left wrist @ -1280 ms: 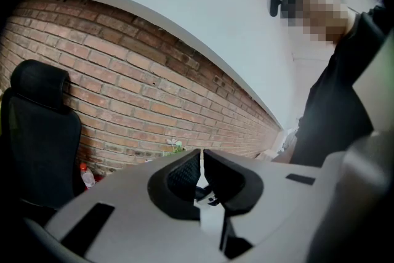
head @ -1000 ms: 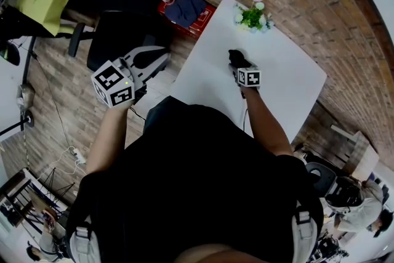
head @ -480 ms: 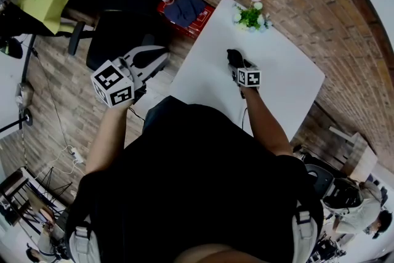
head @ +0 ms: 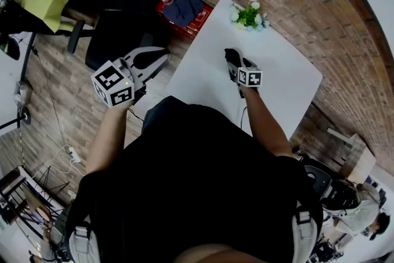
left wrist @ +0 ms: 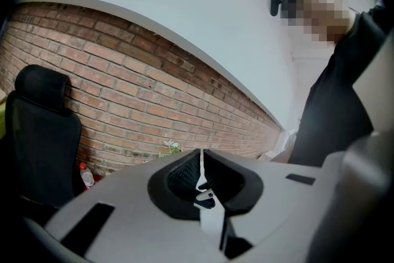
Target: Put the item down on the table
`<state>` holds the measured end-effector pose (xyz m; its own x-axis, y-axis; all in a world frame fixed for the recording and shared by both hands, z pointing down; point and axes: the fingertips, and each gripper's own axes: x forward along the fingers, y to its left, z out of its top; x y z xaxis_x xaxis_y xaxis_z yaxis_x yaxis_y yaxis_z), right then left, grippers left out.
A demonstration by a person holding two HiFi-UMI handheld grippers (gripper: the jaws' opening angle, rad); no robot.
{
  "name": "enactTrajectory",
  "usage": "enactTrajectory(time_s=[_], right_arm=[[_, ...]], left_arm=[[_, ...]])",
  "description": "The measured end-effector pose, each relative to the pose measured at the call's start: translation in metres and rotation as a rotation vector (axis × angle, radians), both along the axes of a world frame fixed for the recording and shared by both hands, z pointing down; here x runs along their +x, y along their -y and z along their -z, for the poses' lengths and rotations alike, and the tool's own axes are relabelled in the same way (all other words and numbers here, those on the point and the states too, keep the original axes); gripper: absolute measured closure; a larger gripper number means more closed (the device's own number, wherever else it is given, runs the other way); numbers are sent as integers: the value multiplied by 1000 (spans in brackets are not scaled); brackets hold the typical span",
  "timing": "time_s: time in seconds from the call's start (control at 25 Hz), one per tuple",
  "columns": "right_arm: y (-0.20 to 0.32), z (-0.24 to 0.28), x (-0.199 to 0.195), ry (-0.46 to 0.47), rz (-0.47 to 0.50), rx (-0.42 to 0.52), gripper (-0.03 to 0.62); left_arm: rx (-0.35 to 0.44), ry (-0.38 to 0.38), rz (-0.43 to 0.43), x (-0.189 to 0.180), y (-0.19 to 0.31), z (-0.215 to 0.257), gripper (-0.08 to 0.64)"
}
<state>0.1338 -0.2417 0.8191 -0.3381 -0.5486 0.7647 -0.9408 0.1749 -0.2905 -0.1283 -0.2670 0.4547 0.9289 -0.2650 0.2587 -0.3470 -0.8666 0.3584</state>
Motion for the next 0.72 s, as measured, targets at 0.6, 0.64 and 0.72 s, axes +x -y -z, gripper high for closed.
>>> enactTrajectory(time_s=[0.6, 0.64, 0.72], right_arm=[[-1, 43, 0, 38, 19, 86, 268], [-2, 47, 2, 36, 22, 92, 275], [-3, 53, 4, 38, 22, 105, 286]], left_arm=[[6, -20, -4, 17, -18, 4, 535], [6, -22, -6, 19, -20, 4, 535], [5, -20, -5, 23, -23, 5, 535]])
